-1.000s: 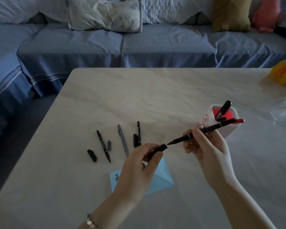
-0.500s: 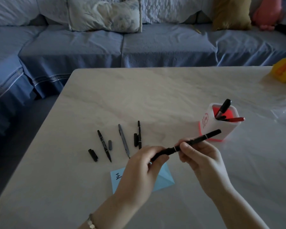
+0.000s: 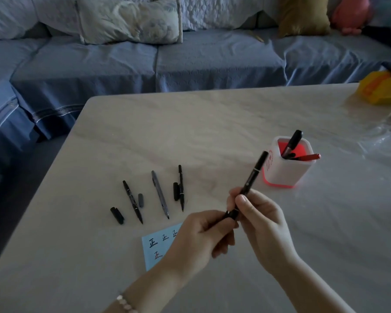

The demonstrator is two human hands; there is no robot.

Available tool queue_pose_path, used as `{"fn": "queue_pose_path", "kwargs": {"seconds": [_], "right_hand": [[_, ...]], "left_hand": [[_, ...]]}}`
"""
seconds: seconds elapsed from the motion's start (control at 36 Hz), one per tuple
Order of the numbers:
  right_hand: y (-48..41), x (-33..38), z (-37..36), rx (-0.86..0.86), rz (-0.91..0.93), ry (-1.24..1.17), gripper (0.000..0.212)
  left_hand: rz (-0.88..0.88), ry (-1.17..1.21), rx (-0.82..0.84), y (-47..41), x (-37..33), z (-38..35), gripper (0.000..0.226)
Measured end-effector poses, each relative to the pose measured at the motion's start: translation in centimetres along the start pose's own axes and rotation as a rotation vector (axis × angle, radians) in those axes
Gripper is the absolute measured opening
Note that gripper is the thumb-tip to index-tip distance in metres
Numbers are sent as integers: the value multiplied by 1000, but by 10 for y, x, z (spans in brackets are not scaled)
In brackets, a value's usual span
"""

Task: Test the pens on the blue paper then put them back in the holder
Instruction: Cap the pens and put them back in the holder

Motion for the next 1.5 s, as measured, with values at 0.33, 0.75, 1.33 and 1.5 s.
{"fn": "queue_pose_path", "kwargs": {"seconds": [0.33,0.75,1.33,1.5], "right_hand": [[-31,105,123,-551,12,1214,27],[-86,90,133,-621,-55,1431,25],[-67,-19,23,-199,-122,1128,15],[-107,-74,-27,-98,-355,1258,30]], "left_hand": [[-112,-855,-157,-30,8,32,18],[105,-1013,-373,-51,36,108,17],[235,-815,-379,-66,42,126,18],[121,-706,-436,-30,24,140,15]]}}
Point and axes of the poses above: each hand's wrist, its own y-axis away from the middle knuckle, its own z-axis out of the back of the hand, x = y × z, the point moved 10 cm from there along -y, towards the middle knuckle, and after that the axes turned 5 degrees about -z, right-handed, at the moved point
